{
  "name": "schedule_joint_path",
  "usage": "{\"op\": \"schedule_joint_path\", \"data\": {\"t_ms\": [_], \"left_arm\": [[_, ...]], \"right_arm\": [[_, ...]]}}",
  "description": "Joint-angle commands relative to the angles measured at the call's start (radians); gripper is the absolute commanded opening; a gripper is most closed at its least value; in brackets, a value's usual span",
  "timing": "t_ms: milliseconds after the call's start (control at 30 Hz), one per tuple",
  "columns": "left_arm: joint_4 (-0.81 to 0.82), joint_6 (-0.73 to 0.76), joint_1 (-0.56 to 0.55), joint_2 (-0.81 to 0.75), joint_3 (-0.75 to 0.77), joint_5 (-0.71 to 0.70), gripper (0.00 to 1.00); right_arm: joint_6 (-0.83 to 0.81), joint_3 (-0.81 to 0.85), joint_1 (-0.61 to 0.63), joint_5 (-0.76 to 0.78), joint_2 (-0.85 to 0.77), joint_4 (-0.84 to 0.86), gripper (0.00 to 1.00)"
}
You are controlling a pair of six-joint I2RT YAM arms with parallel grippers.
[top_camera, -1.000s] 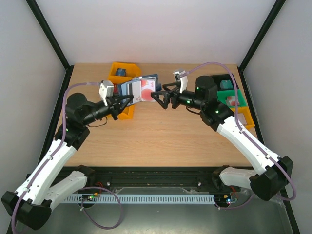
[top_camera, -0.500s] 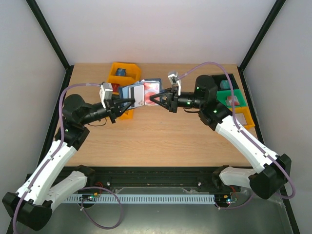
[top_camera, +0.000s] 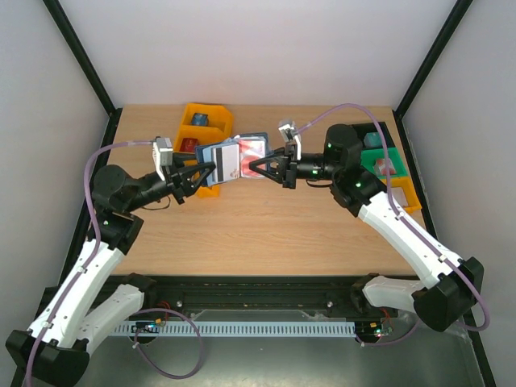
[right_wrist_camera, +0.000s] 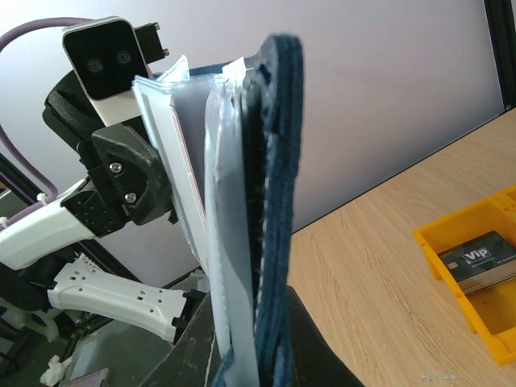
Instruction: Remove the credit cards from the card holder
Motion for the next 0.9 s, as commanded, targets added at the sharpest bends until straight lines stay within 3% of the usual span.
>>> {"op": "schedule_joint_path", "data": {"t_ms": [0,200,767,867], "left_arm": [[0.018,0.014,0.009,-0.011,-0.015,-0.04,0.28],[0.073,-0.032,0.013,-0.014,-0.027,0.001,0.22],[0.097,-0.05,0.057,-0.028,-0.057,0.019,0.28],[0.1,-0.05,0.063,-0.028,-0.058,0.016,0.35]], "right_arm": [[0.033,0.024,-0.004,-0.065,-0.01,0.057,0.02],[0.041,0.028,-0.005,-0.111,-0.003,0.086,0.02],[0.025,0.06,-0.017,-0.174,-0.003,0.037,0.02],[0.016,0.065,-0.018,-0.176,0.001,0.023,0.02]]}}
